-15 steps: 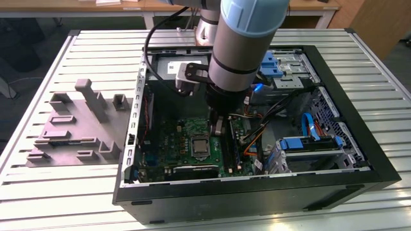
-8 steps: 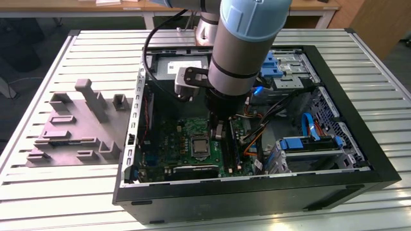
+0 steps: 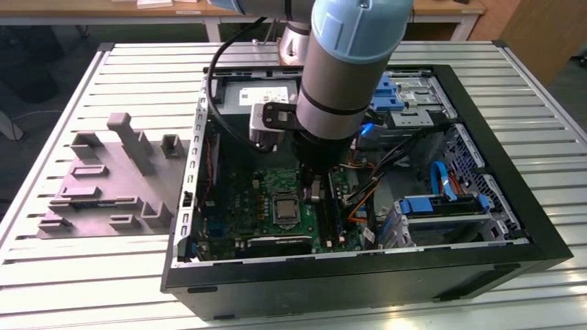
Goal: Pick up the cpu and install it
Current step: 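Install the first cpu locking lever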
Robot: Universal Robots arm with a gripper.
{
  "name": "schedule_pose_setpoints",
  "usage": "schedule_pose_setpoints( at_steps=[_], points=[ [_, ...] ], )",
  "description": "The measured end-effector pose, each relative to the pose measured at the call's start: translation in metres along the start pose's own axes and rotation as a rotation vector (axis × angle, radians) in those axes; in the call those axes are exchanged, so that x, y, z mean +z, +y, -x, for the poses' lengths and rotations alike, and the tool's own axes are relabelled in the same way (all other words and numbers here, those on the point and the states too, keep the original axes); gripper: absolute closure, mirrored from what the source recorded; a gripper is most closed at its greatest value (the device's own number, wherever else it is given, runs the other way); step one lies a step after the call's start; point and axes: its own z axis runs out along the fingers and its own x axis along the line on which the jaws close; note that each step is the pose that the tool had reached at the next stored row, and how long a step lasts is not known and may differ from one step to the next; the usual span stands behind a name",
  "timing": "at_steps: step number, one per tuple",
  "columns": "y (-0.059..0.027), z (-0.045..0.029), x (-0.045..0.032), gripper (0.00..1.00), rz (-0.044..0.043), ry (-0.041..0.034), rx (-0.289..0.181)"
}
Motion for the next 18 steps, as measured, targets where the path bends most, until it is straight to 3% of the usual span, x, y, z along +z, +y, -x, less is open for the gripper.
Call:
schedule_pose_setpoints(
  at_steps=[2, 4, 18],
  points=[
    [0.0002, -0.0002, 0.0002, 0.89, -0.0109, 0.0013, -0.009],
    [0.0003, -0.0008, 0.0004, 0.89, -0.0157, 0.0022, -0.019],
    [-0.0004, -0.0118, 0.0043, 0.89, -0.0163, 0.0079, -0.086]
  ],
)
